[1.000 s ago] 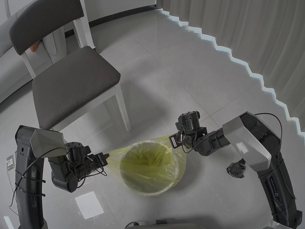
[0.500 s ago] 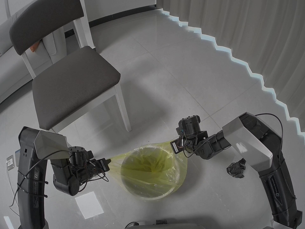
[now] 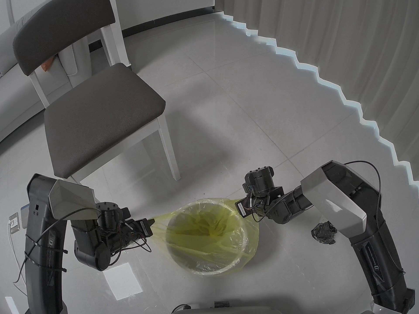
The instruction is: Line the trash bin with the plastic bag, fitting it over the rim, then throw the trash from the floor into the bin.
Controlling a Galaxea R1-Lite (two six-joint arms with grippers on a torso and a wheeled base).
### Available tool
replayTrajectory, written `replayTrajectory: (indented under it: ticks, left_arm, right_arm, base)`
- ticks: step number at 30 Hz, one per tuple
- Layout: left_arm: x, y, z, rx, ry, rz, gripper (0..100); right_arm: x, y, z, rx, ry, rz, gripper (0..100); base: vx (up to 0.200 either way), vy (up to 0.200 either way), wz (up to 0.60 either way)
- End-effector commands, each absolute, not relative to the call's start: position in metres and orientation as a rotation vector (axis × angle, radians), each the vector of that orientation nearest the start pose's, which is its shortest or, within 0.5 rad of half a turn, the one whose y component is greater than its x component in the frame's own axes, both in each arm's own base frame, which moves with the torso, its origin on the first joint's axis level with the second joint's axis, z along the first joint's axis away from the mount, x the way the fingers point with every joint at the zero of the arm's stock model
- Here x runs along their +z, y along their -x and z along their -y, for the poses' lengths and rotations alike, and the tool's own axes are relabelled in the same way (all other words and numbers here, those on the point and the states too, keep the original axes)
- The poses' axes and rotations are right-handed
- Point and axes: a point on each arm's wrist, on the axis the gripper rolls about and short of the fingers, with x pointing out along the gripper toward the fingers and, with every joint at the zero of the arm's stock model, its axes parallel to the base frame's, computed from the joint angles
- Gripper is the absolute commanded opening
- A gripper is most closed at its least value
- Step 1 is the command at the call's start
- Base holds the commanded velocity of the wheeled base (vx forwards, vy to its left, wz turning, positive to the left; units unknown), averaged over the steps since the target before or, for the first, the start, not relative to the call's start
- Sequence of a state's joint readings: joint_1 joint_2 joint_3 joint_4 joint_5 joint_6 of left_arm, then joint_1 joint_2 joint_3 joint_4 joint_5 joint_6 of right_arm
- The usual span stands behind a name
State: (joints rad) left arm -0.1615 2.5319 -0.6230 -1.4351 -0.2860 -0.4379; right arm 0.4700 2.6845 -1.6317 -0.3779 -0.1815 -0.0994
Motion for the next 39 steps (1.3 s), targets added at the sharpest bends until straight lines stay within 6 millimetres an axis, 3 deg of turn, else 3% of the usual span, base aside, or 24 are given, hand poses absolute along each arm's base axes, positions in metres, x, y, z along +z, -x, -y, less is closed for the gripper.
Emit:
replayTrajectory:
  ticks: [1, 7, 13, 14, 17, 24, 25, 39]
  left_arm:
    - [-0.064, -0.345, 0.066, -0.338, 0.451, -0.562, 0]
    - [-0.061, -0.343, 0.067, -0.342, 0.451, -0.56, 0]
    - [-0.057, -0.34, 0.066, -0.344, 0.452, -0.555, 0]
    - [-0.056, -0.338, 0.066, -0.348, 0.453, -0.542, 0]
    - [-0.057, -0.335, 0.066, -0.348, 0.453, -0.54, 0]
    - [-0.057, -0.334, 0.065, -0.347, 0.452, -0.546, 0]
    - [-0.057, -0.334, 0.065, -0.347, 0.453, -0.545, 100]
    - [-0.052, -0.322, 0.062, -0.339, 0.448, -0.529, 100]
  right_arm:
    - [-0.055, -0.448, -0.224, 0.313, 0.322, -0.642, 100]
    - [-0.048, -0.448, -0.224, 0.313, 0.318, -0.632, 100]
    - [-0.016, -0.446, -0.219, 0.307, 0.306, -0.595, 100]
    - [-0.001, -0.443, -0.216, 0.304, 0.303, -0.58, 100]
    - [0.015, -0.438, -0.212, 0.301, 0.299, -0.565, 100]
    - [0.029, -0.431, -0.209, 0.303, 0.297, -0.558, 100]
    - [0.029, -0.43, -0.209, 0.304, 0.298, -0.559, 100]
    - [0.035, -0.422, -0.21, 0.313, 0.303, -0.561, 100]
  base:
    - [0.0, 0.0, 0.0]
    - [0.0, 0.0, 0.0]
    - [0.0, 0.0, 0.0]
    - [0.0, 0.0, 0.0]
    - [0.0, 0.0, 0.0]
    - [0.0, 0.0, 0.0]
    - [0.0, 0.0, 0.0]
    - [0.0, 0.0, 0.0]
